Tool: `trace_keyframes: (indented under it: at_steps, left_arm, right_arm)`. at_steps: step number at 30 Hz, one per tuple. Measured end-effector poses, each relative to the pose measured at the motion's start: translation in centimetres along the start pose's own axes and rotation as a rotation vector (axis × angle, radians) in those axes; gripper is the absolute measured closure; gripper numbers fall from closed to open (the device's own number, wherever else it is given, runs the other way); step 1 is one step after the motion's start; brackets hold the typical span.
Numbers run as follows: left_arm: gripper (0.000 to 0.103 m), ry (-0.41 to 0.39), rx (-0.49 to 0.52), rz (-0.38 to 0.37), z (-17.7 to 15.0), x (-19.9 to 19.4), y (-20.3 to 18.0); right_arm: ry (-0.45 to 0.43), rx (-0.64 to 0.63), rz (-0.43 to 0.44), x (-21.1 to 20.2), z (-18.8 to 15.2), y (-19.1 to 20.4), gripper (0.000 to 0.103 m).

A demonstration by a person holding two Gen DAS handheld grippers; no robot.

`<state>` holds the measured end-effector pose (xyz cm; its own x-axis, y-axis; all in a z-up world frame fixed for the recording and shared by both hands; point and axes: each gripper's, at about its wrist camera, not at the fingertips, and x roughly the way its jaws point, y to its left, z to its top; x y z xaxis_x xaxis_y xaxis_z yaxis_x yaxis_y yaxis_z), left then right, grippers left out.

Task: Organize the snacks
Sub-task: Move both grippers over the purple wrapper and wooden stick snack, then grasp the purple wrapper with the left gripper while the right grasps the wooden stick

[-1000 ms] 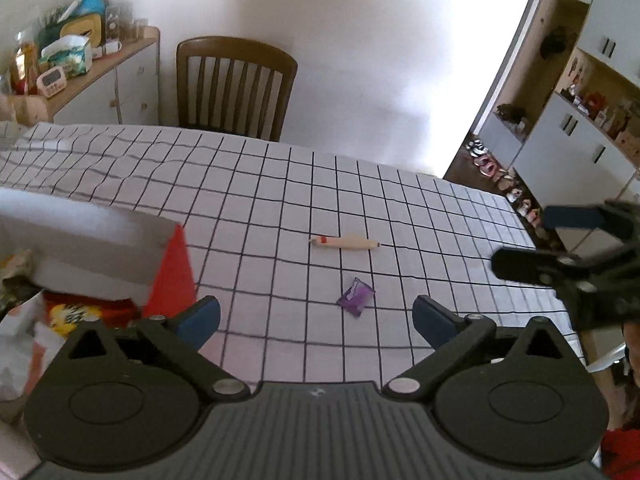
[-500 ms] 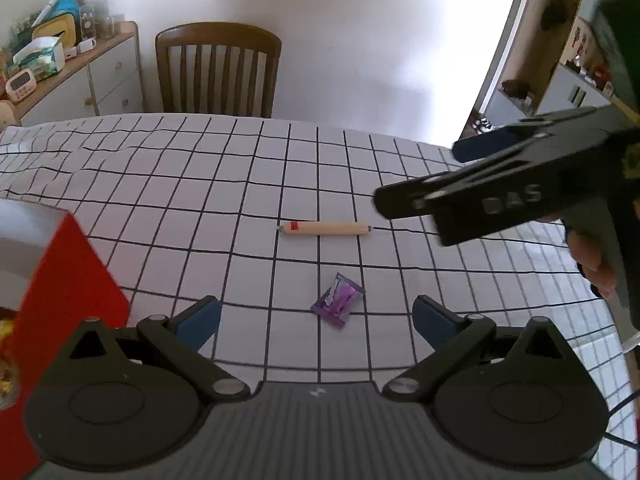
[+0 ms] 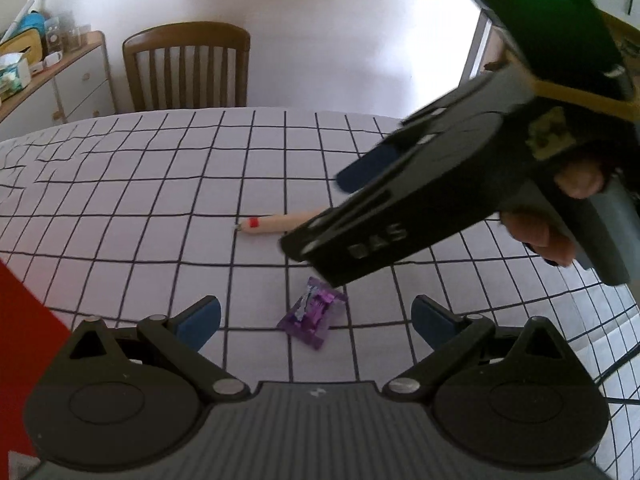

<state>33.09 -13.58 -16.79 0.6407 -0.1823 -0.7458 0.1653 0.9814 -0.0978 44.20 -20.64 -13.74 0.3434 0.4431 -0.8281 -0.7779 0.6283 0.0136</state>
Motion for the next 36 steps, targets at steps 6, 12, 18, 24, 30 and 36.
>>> trace_keyframes:
  at_steps: [6,12,18,24,30,36]
  left_arm:
    - [0.016,0.0,0.033,-0.016,0.1,1.1,-0.4]
    - [0.039,0.024,0.068,-0.016,0.1,2.2,-0.2]
    - [0.054,0.029,0.112,-0.014,0.1,2.2,-0.6]
    - [0.071,0.035,0.165,-0.002,0.2,2.1,-1.6]
    - [0.082,0.047,0.151,0.016,0.4,2.0,-1.8]
    - [0.083,0.086,0.076,0.032,0.6,1.4,-0.6]
  right_arm:
    - [0.03,-0.061,0.041,1.6,1.2,0.0,0.058]
    - [0.05,-0.085,0.048,2.7,1.2,0.0,0.077]
    - [0.021,-0.063,0.03,2.6,0.7,-0.3,0.087]
    - [0.011,-0.015,-0.01,2.1,-0.1,-0.2,0.094]
    - [-0.013,0.122,-0.074,1.0,-1.6,-1.2,0.094]
    - [-0.022,0.286,-0.143,-0.8,-4.1,-2.2,0.094]
